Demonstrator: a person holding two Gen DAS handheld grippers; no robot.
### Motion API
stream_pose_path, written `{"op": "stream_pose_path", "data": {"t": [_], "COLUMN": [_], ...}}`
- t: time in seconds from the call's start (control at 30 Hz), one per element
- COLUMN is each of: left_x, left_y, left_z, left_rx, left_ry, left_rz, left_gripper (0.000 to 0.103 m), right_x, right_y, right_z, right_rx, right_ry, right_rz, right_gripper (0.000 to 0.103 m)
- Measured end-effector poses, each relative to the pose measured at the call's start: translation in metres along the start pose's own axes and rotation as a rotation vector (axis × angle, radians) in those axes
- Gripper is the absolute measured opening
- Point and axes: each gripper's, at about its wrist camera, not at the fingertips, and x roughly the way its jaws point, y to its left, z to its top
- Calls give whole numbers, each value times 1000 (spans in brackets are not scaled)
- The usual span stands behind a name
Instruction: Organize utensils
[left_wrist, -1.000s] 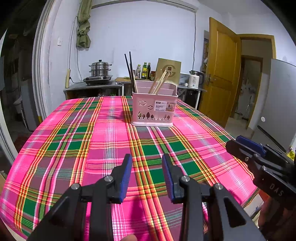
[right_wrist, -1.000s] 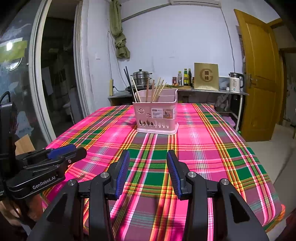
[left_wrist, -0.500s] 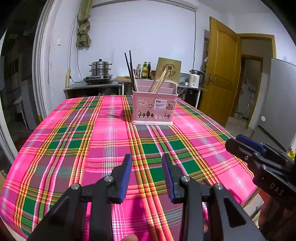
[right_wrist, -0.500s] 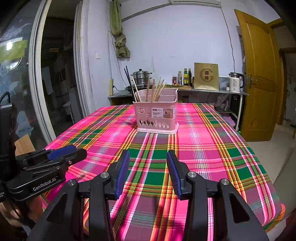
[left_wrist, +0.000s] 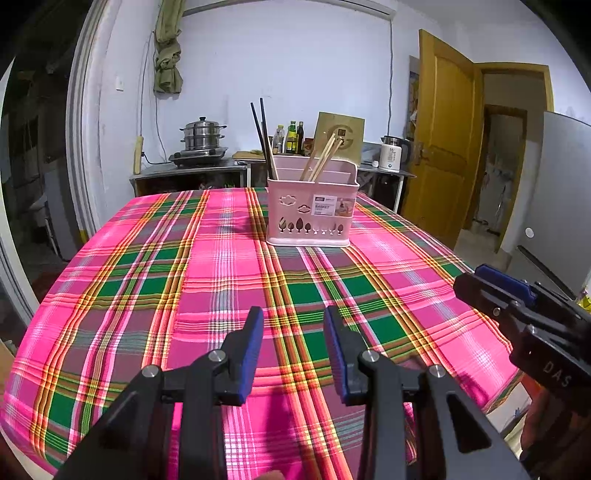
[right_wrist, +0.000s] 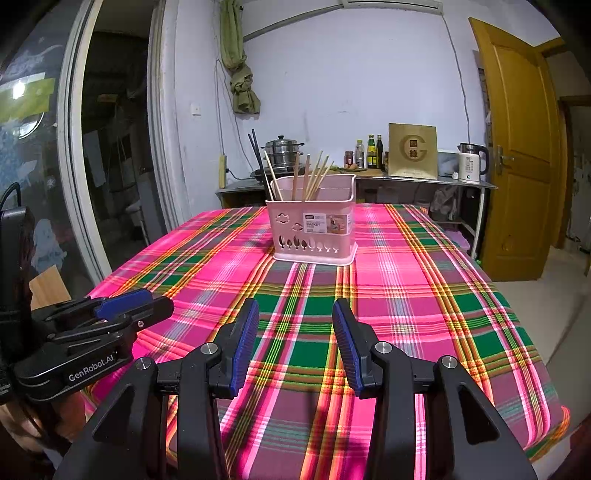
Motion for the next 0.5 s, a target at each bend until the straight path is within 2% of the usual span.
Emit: {"op": "stream_pose_path", "data": {"t": [0.5], "left_x": [1], "left_y": [1], "left_z": [2], "left_rx": [0], "left_ry": [-1], "left_rz": [4], "left_gripper": [35], "right_x": [1], "right_y": [0], "right_z": [0], "right_rx": [1], "right_ry": [1], "right_rz": [0], "right_gripper": [42]}}
